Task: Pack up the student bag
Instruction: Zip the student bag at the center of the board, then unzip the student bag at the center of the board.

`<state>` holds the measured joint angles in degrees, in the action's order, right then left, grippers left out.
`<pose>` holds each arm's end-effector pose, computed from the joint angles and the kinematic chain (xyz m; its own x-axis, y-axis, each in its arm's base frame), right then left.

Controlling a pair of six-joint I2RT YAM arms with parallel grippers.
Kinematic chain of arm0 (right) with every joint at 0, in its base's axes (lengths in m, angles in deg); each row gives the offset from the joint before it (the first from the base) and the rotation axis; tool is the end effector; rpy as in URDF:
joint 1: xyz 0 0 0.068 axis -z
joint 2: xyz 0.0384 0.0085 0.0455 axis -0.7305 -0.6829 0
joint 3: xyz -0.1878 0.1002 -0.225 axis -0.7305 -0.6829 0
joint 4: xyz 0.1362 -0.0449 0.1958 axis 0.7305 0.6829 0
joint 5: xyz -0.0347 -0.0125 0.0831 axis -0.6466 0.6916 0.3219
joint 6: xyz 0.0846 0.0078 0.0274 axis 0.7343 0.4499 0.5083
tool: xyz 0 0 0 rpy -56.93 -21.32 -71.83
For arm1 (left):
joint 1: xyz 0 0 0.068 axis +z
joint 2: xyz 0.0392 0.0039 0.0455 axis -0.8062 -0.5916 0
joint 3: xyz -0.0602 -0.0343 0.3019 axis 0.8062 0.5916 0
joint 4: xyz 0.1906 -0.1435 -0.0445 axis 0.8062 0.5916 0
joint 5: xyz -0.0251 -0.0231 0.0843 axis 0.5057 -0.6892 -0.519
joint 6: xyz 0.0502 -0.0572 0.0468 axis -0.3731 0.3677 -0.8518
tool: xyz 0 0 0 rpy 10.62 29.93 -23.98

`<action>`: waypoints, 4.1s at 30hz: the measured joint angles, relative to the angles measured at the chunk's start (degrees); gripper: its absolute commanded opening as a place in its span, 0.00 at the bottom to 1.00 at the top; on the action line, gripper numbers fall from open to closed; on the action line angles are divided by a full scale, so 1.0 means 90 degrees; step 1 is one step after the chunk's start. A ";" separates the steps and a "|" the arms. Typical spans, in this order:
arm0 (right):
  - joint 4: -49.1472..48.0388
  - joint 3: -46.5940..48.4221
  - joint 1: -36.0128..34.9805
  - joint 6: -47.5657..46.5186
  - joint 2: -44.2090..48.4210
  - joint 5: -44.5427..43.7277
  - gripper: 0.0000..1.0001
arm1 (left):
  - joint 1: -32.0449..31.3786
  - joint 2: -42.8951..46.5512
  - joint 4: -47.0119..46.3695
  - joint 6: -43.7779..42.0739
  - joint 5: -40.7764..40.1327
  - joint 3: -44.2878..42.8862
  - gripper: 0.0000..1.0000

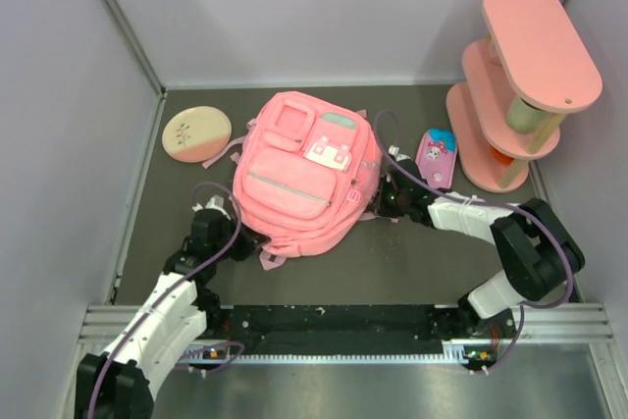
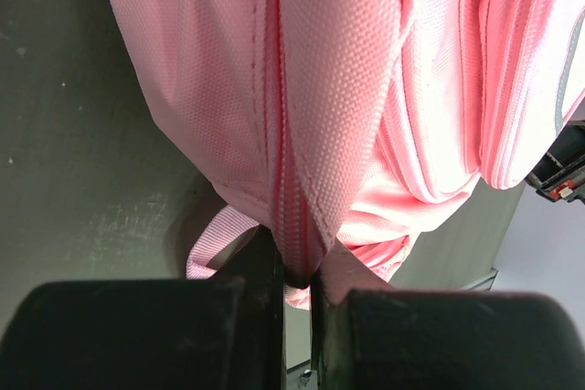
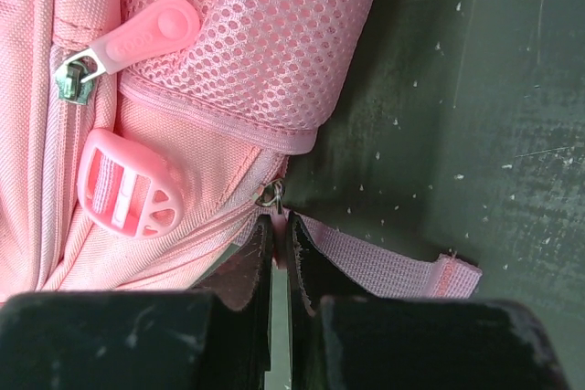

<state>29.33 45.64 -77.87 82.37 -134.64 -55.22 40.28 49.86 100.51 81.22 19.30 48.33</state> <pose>0.2590 0.1591 0.1801 -0.8236 0.1819 -0.5373 -0.0733 0.9051 0.4188 0.1208 -0.0495 0.1660 -0.6941 -0.6558 -0.2968 -0.2868 0.6301 -0.7216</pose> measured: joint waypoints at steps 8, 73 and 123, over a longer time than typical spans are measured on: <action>0.0005 0.0000 0.0051 -0.0032 -0.0002 0.0015 0.45 | 0.0051 -0.0063 -0.0041 -0.0158 0.0104 -0.0002 0.00; 0.0522 0.1965 0.0474 0.1625 0.1800 0.1328 0.90 | 0.0155 0.0158 0.1467 -0.2203 0.1083 -0.2246 0.93; -0.0104 0.1149 0.0619 -0.3939 0.0131 0.1382 0.67 | 0.0158 0.0789 -0.0151 -0.2285 0.0668 -0.0503 0.99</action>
<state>28.39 55.97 -72.29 46.91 -133.46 -42.78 41.70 56.96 99.16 60.65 25.31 43.80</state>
